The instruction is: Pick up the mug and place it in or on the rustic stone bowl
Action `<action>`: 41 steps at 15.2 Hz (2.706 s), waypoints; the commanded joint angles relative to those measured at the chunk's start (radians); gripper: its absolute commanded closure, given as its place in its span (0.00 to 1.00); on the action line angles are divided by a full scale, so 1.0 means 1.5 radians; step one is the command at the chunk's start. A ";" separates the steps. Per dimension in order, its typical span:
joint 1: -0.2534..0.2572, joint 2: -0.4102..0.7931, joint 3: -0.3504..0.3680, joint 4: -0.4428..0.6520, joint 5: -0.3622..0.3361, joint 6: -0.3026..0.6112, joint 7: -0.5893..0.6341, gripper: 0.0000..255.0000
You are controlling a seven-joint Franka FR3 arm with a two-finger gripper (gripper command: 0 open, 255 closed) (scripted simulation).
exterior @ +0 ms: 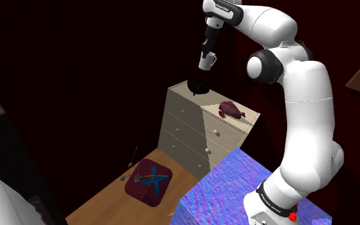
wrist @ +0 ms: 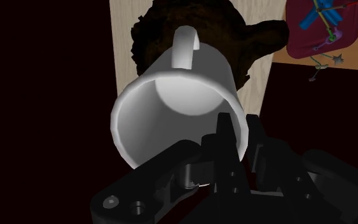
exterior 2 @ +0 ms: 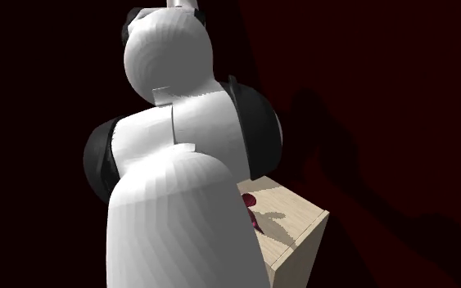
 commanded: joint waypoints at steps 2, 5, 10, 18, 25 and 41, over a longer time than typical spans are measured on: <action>0.014 -0.023 -0.002 -0.068 -0.005 0.045 0.000 1.00; 0.022 -0.037 -0.004 -0.119 -0.009 0.081 -0.001 1.00; 0.032 -0.050 -0.004 -0.187 -0.012 0.135 -0.002 1.00; 0.040 -0.057 -0.004 -0.250 -0.012 0.192 -0.003 1.00; 0.040 -0.057 -0.004 -0.250 -0.012 0.192 -0.003 0.00; 0.033 -0.057 -0.005 -0.165 -0.014 0.107 0.001 0.00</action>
